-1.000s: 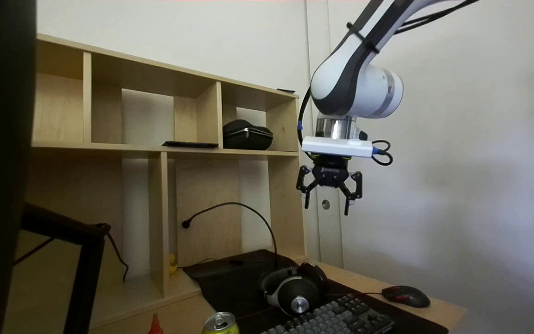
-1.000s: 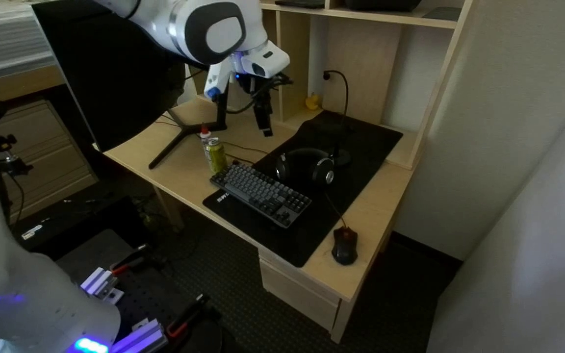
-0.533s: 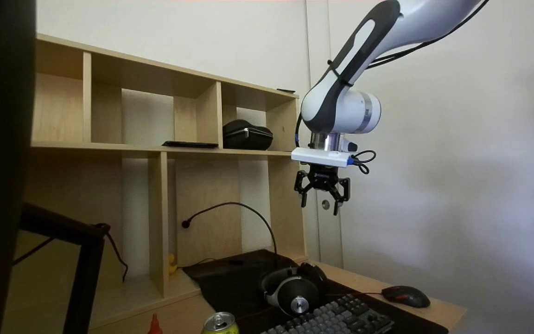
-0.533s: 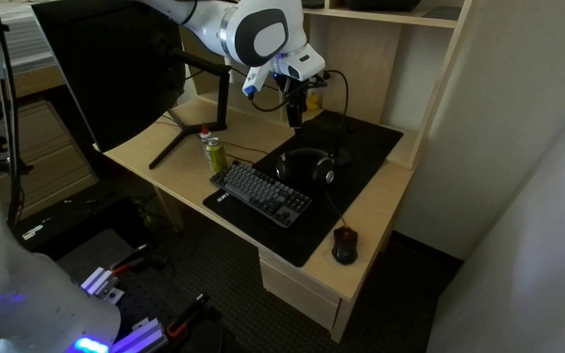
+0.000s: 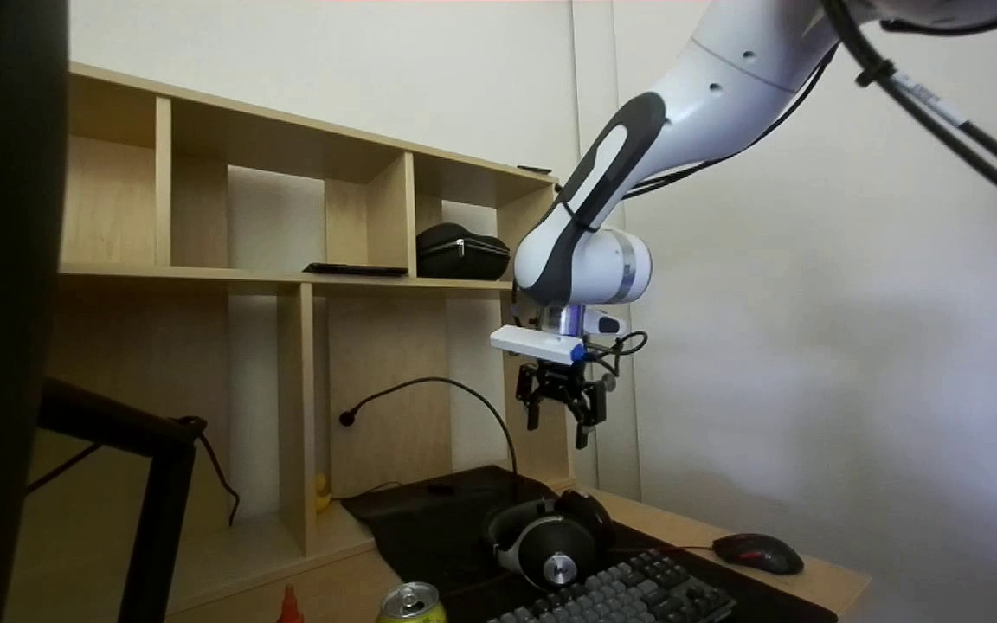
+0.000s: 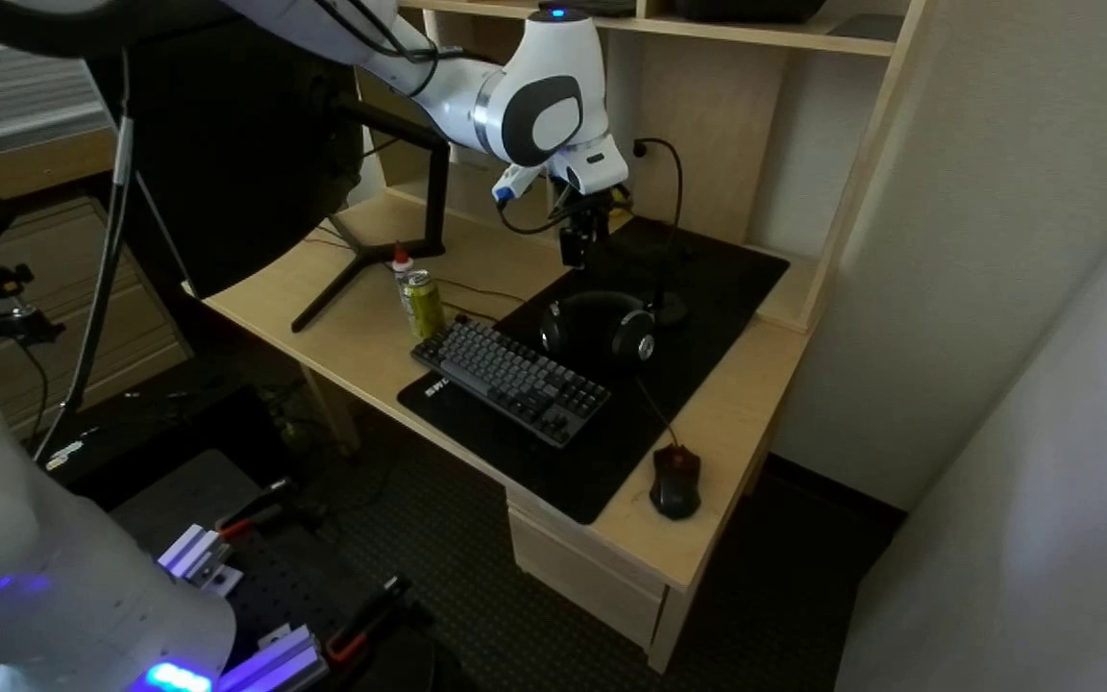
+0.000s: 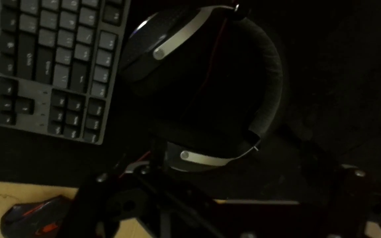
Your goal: Hang the headphones on the back of the desktop
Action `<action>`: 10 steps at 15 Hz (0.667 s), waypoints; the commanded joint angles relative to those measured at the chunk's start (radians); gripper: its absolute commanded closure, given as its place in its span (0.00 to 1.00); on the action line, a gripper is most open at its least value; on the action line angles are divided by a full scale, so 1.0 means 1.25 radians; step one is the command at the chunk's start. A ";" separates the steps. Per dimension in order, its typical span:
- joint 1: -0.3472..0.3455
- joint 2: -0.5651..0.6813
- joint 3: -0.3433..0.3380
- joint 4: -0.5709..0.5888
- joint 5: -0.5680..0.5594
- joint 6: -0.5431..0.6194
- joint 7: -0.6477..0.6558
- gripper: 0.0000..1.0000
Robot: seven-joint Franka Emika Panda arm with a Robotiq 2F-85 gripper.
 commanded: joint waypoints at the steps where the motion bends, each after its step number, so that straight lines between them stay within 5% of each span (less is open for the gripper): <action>1: 0.026 0.034 -0.020 0.037 0.013 -0.002 0.021 0.00; 6: 0.051 0.086 -0.045 0.078 -0.018 -0.006 0.053 0.00; 10: 0.047 0.225 -0.038 0.217 0.008 -0.014 0.056 0.00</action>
